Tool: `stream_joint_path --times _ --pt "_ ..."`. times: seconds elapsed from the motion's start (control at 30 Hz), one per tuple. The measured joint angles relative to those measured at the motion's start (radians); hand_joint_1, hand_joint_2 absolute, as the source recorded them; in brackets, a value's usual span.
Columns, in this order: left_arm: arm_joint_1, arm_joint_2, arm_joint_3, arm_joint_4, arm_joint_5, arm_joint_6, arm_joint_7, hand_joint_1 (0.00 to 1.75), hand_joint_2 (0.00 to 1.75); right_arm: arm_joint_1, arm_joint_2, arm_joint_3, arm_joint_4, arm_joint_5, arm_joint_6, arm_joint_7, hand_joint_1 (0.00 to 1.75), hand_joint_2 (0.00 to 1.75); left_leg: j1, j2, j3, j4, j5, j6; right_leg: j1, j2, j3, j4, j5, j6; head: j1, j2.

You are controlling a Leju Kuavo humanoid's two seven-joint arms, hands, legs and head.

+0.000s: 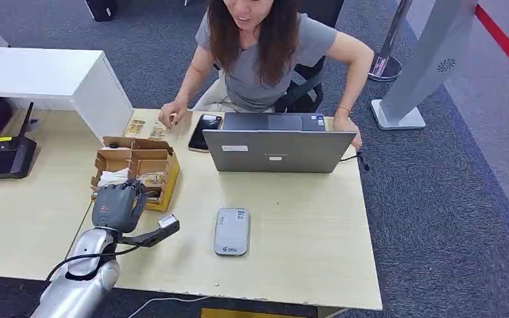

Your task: Pass the card to the sensor for recognition and then transmit it.

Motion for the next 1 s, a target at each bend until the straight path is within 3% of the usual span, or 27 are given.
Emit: stream_joint_path --times 0.43,0.73,1.0 --pt "-0.011 0.019 -0.001 -0.056 0.005 0.006 0.0 1.75 1.75 0.0 0.0 0.0 0.0 -0.006 0.001 -0.003 0.0 0.0 0.0 0.0 0.0 0.0 0.0 0.0 0.0 0.0 0.0 0.0 0.0 0.0 0.0 0.0" --pt "-0.071 0.054 -0.001 -0.281 0.061 -0.077 0.015 1.75 1.75 0.001 0.0 0.0 0.0 -0.021 -0.005 -0.006 0.0 0.0 0.0 0.0 0.0 0.0 0.0 0.0 0.0 0.0 0.0 0.0 0.0 0.0 0.0 0.0" --pt "-0.081 0.072 -0.005 -0.397 0.08 -0.075 0.017 1.75 1.75 0.002 0.0 0.0 0.0 -0.021 -0.006 -0.008 0.0 0.0 0.0 0.0 0.0 0.0 0.0 0.0 0.0 0.0 0.0 0.0 0.0 0.0 0.0 0.0"
